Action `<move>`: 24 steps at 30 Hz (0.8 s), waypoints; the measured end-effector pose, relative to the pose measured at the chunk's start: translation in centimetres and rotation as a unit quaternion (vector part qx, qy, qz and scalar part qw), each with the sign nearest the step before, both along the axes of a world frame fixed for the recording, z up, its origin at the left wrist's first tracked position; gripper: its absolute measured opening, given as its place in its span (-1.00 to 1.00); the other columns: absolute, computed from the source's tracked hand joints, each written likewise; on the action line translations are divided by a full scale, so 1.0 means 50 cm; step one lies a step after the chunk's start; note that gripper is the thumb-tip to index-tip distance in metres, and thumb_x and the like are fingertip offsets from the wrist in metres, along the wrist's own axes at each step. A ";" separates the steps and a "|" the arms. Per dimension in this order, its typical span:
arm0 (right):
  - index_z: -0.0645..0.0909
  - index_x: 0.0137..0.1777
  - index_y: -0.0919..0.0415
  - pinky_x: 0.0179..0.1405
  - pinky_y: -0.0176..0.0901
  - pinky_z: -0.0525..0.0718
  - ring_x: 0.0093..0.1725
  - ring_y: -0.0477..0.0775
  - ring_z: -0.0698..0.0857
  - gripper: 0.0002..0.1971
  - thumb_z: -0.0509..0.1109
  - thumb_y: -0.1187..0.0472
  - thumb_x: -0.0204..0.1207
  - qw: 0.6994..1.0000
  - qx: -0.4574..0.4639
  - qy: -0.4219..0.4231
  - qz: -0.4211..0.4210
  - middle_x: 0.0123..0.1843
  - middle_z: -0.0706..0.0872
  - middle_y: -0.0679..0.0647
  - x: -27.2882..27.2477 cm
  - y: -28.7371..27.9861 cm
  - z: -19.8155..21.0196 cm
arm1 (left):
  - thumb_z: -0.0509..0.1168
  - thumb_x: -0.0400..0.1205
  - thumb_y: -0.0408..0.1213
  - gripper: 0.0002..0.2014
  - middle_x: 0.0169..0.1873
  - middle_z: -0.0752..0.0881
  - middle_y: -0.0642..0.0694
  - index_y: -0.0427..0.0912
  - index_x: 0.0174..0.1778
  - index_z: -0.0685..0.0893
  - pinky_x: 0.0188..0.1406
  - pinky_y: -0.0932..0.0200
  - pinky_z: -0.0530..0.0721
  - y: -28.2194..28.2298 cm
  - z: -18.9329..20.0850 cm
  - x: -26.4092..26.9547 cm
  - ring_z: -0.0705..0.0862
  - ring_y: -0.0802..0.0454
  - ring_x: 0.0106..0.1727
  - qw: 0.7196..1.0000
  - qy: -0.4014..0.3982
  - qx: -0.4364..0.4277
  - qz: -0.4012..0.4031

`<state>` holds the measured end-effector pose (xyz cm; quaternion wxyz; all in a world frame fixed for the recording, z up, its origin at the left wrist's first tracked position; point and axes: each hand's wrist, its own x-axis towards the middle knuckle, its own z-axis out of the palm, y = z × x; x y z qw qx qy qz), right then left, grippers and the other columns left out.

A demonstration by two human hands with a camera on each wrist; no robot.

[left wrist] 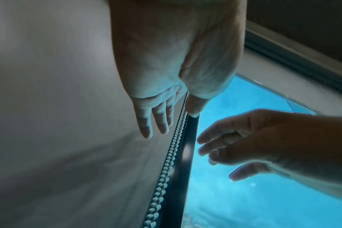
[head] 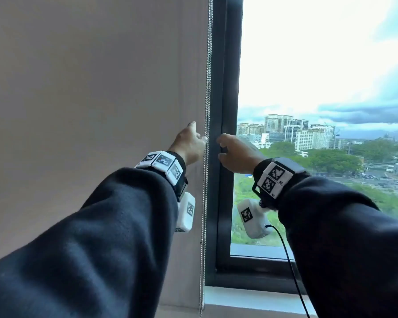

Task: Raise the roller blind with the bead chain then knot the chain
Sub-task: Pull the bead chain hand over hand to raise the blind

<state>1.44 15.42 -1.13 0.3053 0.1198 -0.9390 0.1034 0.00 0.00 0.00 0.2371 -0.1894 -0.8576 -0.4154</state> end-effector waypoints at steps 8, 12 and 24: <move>0.76 -0.03 0.21 -0.15 -0.22 0.60 -0.19 -0.01 0.69 -0.88 0.39 0.35 0.58 0.954 -0.262 0.117 0.085 -0.19 0.77 0.01 -0.073 0.017 0.053 | 0.21 0.76 -0.20 -0.76 -0.20 0.67 -0.16 -0.21 0.30 0.50 -0.49 0.01 0.71 0.025 0.031 -0.071 0.68 0.00 -0.40 0.962 0.009 0.181 -0.202; 0.69 0.03 0.31 -0.22 -0.01 0.70 -0.20 0.03 0.71 -0.83 0.32 0.22 0.72 0.914 -0.359 0.092 0.164 -0.16 0.77 0.08 -0.078 -0.003 0.073 | 0.01 0.80 0.02 -0.59 -0.59 0.43 0.04 -0.15 -0.22 0.54 -0.71 0.30 0.26 0.030 0.035 -0.086 0.30 0.14 -0.64 0.943 -0.001 0.226 -0.245; 0.57 0.13 0.35 -0.18 0.05 0.72 -0.31 0.18 0.73 -0.66 0.22 0.02 0.77 0.715 -0.583 -0.033 0.384 -0.18 0.75 0.25 -0.077 -0.099 0.129 | 0.00 0.73 0.22 -0.45 -0.66 0.26 -0.06 -0.06 -0.50 0.31 -0.59 0.24 0.04 0.051 0.003 -0.101 0.14 0.09 -0.69 0.917 -0.042 0.295 -0.266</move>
